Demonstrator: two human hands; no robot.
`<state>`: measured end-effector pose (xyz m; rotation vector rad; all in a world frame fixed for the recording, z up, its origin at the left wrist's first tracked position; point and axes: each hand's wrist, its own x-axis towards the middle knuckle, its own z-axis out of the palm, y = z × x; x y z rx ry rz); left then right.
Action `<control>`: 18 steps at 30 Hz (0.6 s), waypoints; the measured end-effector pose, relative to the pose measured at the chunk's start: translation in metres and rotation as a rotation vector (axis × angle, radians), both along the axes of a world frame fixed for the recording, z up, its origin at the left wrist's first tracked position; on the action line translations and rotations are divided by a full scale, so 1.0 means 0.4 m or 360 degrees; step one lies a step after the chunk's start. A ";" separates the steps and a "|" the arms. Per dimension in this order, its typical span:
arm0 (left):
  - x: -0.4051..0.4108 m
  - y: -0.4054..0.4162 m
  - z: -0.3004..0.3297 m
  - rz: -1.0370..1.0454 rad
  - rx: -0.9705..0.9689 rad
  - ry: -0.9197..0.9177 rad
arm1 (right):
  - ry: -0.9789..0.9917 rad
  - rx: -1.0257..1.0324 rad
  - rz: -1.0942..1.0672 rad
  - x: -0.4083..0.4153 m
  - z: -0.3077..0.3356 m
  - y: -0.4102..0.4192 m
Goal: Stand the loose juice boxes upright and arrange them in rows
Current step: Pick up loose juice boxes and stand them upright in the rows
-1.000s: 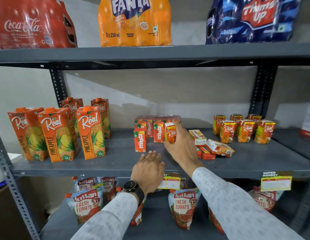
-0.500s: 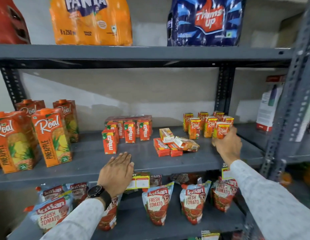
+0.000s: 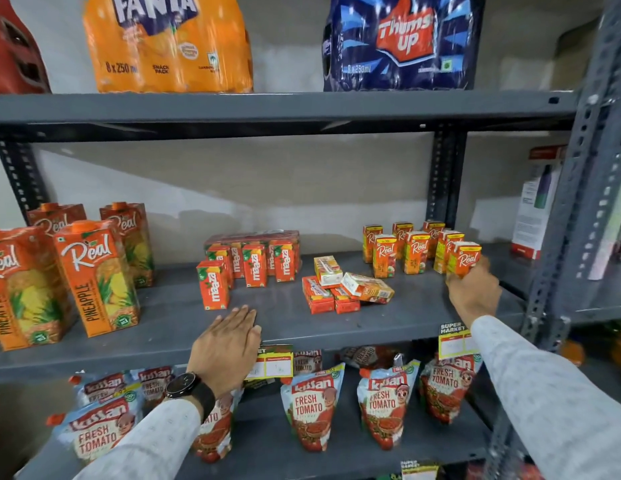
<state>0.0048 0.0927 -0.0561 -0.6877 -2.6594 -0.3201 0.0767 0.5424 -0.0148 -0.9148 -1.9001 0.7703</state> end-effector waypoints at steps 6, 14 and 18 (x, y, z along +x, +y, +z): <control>0.001 0.003 0.002 0.0007 0.0010 -0.0007 | 0.0051 -0.0032 0.0011 0.021 0.014 -0.015; 0.006 0.005 0.006 0.0023 -0.0013 -0.0002 | 0.0250 0.0663 0.0262 -0.019 0.070 -0.210; 0.006 0.005 0.005 0.0002 -0.0008 -0.0022 | 0.0214 0.0916 0.0690 -0.053 0.099 -0.360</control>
